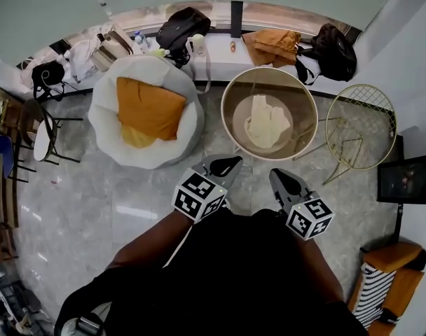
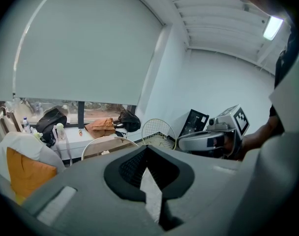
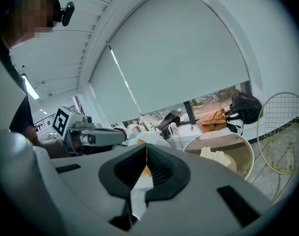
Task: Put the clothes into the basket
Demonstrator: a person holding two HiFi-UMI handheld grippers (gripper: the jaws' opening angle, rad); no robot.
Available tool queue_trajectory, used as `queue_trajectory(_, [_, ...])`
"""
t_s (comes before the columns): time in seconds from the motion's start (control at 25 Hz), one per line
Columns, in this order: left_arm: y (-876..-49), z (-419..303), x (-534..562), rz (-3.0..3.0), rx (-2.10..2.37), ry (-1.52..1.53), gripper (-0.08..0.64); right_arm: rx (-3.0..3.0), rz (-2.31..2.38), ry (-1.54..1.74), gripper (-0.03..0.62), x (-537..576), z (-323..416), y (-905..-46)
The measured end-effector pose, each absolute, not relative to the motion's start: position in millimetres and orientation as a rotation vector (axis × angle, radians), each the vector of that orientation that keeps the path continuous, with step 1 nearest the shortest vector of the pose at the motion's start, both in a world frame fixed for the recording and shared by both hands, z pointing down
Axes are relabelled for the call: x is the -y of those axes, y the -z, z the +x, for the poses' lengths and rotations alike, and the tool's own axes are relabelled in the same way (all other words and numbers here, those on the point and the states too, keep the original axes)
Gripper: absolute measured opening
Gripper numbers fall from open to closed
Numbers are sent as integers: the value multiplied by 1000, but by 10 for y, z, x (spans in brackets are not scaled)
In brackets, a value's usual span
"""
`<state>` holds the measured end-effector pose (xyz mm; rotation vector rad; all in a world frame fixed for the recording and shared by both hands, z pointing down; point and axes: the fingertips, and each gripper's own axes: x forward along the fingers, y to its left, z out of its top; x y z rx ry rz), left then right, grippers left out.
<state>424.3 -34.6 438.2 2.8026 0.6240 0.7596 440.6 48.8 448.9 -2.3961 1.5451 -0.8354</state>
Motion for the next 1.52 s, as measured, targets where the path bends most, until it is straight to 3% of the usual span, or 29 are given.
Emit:
queue_trajectory(0.64, [-4530,4610,611,2785,-523,-790,0,-1594,-2370,882,15,-235,5038,-4577])
queue_trajectory(1.52, [-4417,6367,644,2840,-293,-809,0,-1771,-2244,894,15,-179,6871,-4623])
